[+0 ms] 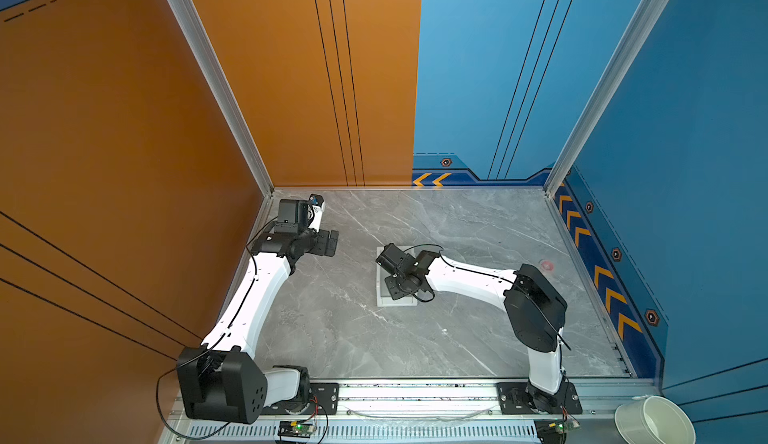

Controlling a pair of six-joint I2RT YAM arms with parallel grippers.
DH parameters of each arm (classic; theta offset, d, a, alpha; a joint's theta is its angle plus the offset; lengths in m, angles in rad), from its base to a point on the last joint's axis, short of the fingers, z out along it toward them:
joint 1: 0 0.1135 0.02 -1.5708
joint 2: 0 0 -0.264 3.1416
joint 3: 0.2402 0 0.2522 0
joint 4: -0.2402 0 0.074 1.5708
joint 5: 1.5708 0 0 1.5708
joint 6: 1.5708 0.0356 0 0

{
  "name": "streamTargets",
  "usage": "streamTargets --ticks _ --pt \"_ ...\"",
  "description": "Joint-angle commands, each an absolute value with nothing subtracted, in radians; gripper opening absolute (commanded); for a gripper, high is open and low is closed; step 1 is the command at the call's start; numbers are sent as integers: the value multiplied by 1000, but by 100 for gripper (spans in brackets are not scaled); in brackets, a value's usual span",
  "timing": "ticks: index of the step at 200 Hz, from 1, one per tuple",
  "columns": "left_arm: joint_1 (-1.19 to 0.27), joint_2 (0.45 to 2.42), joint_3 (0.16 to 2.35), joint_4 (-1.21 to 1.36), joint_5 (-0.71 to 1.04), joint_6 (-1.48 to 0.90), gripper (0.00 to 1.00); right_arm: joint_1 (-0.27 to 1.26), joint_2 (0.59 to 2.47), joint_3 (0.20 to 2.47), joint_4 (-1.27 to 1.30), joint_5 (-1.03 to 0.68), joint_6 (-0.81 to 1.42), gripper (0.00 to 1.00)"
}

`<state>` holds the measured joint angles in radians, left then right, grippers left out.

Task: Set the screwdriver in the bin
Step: 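Lower the held screwdriver into the white bin with the right gripper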

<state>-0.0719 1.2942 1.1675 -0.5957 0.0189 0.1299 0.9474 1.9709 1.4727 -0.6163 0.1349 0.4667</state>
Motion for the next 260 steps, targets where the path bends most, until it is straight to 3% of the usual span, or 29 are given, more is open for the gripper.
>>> streamTargets --ticks 1,109,141,184,260 --pt "-71 1283 1166 -609 45 117 98 942 1998 1506 -605 156 442 19" --pt "-80 1286 1162 -610 57 126 98 934 2067 1532 -604 151 428 23" --pt "-84 1286 1156 -611 58 132 98 934 2067 1531 -604 150 427 31" --pt "-87 1287 1155 -610 57 139 98 934 2067 1539 -604 147 420 34" --pt "-91 1297 1165 -609 48 130 98 941 1926 1545 -616 164 414 43"
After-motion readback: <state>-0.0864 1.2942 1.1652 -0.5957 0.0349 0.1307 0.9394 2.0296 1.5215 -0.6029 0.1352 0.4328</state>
